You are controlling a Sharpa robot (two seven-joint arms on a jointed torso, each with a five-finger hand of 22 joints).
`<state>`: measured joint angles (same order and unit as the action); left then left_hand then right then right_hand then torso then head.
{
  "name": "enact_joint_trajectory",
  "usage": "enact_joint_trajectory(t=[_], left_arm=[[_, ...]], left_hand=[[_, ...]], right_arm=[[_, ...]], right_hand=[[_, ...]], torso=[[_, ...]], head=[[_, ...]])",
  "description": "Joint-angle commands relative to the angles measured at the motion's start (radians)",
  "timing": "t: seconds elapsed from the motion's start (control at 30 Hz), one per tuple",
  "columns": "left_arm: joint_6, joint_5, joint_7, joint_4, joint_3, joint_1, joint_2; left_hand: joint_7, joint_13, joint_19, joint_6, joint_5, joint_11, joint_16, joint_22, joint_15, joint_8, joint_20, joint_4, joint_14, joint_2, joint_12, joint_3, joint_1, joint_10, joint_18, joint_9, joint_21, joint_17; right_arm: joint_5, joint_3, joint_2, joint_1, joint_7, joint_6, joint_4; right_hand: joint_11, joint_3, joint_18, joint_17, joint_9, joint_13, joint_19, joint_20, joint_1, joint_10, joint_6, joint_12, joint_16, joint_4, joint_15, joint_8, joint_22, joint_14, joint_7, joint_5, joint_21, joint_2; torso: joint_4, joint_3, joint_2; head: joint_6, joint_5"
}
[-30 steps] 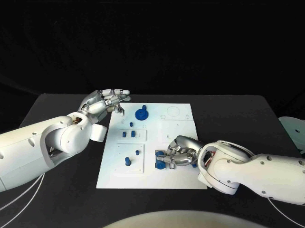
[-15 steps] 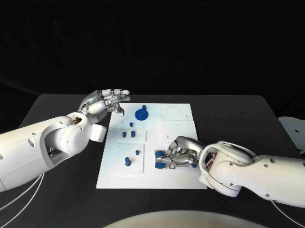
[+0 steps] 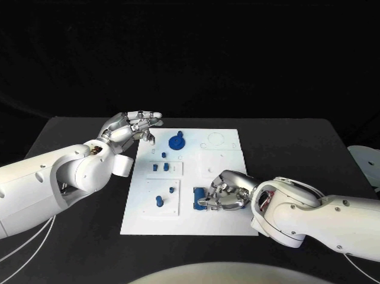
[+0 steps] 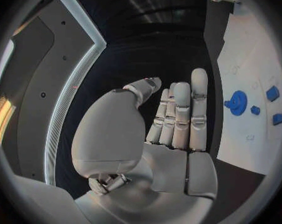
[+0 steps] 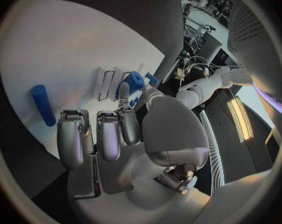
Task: Assemble the parts on the task board
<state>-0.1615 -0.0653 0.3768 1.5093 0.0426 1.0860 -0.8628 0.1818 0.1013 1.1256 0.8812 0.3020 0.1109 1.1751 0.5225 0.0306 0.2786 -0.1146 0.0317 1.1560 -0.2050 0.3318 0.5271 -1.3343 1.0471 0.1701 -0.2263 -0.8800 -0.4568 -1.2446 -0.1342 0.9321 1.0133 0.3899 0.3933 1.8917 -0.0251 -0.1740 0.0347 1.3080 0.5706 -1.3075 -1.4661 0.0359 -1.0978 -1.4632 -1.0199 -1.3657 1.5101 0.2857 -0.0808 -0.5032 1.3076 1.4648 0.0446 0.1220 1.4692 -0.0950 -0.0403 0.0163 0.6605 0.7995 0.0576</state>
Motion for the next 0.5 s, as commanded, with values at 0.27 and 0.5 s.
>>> enact_joint_trajectory(t=[0.27,0.5], left_arm=[[0.018,-0.004,0.003,0.003,0.001,0.0,0.001],[0.017,-0.004,0.002,0.003,0.001,0.0,0.001]], left_hand=[[0.002,0.001,0.007,-0.002,-0.001,0.002,0.006,-0.001,-0.001,-0.001,-0.002,0.0,-0.004,0.012,0.005,-0.005,0.0,-0.005,0.015,0.002,0.004,0.001],[0.003,0.002,0.007,-0.003,-0.001,0.002,0.007,-0.002,0.0,-0.002,-0.002,0.001,-0.004,0.013,0.005,-0.006,0.001,-0.006,0.015,0.002,0.004,0.001]], right_arm=[[-0.025,0.0,-0.005,-0.003,-0.01,-0.012,-0.008],[-0.053,0.0,-0.018,-0.003,0.001,-0.019,-0.023]], right_hand=[[-0.003,0.002,-0.011,0.095,-0.001,-0.096,-0.054,-0.01,-0.029,-0.019,0.001,-0.011,0.005,-0.004,-0.006,-0.007,0.219,0.075,-0.001,-0.01,0.007,0.009],[-0.004,0.0,-0.011,0.096,-0.002,-0.102,-0.055,-0.011,-0.051,-0.022,-0.001,-0.017,0.006,-0.006,-0.007,-0.008,0.221,0.075,-0.003,-0.01,0.009,0.017]], torso=[[-0.0011,0.0013,-0.001],[-0.0018,0.0013,0.0]], head=[[0.002,-0.002],[0.003,-0.003]])
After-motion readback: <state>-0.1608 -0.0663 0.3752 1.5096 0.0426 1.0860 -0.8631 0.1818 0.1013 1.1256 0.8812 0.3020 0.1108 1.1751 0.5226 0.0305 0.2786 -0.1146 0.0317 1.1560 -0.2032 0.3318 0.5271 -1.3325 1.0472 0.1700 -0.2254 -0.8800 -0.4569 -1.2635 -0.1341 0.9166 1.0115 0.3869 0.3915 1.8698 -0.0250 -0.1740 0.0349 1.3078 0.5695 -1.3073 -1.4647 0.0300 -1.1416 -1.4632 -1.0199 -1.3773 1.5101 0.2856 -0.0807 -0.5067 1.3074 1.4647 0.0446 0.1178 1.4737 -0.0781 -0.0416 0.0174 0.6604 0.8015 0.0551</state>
